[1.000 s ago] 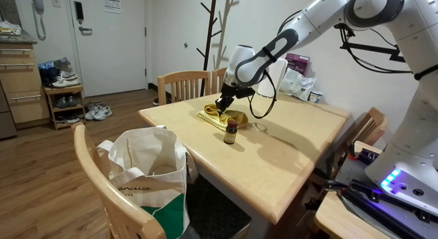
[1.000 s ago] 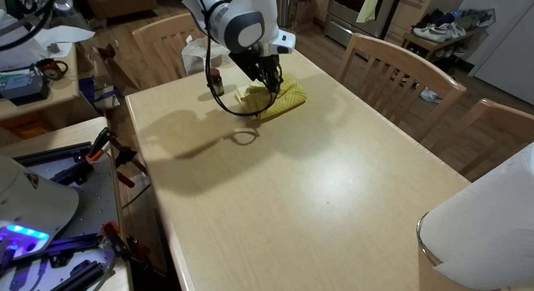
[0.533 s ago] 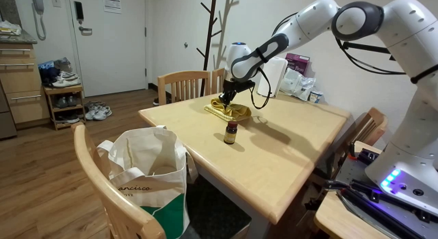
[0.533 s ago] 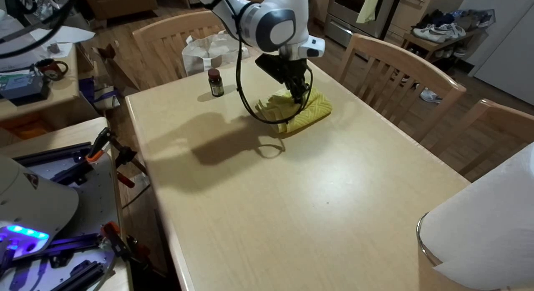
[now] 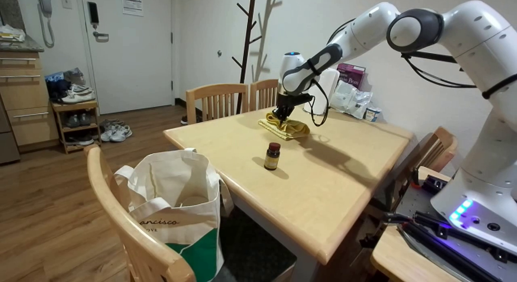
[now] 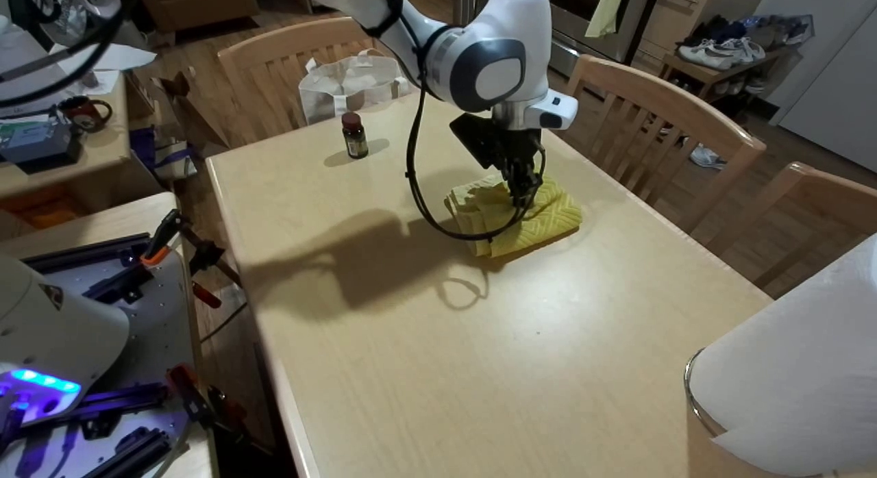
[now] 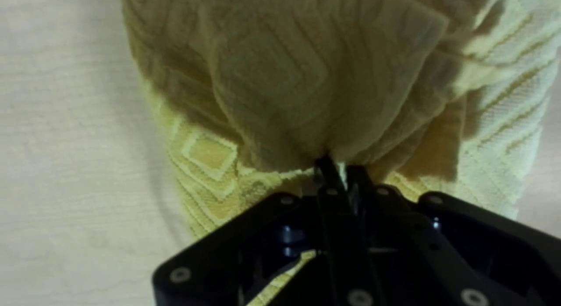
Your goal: Move the bottle to the left, use the yellow towel to wipe the table
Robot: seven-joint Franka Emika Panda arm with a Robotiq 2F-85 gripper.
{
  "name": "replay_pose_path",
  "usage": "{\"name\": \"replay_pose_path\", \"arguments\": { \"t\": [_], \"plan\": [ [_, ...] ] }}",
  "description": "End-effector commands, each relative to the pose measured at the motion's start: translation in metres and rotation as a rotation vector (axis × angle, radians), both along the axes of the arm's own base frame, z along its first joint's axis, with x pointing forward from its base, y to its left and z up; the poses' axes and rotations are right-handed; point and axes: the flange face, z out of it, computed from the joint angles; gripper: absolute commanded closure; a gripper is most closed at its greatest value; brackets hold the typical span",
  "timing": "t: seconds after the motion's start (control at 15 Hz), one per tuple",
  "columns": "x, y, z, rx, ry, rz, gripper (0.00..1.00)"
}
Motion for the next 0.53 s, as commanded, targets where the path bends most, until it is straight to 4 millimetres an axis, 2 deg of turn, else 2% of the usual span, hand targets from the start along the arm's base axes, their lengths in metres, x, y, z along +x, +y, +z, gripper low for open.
{"name": "replay_pose_path", "arguments": {
  "t": [0.0,0.13,0.27,0.47],
  "plan": [
    [-0.024,-0.011,-0.028,0.08,0.056,-0.101,0.98],
    [-0.023,0.002,-0.019,0.141,0.02,-0.084,0.98],
    [-0.022,0.032,-0.004,0.192,-0.013,-0.012,0.98],
    [-0.032,0.099,0.014,0.23,-0.031,0.154,0.98]
  ]
}}
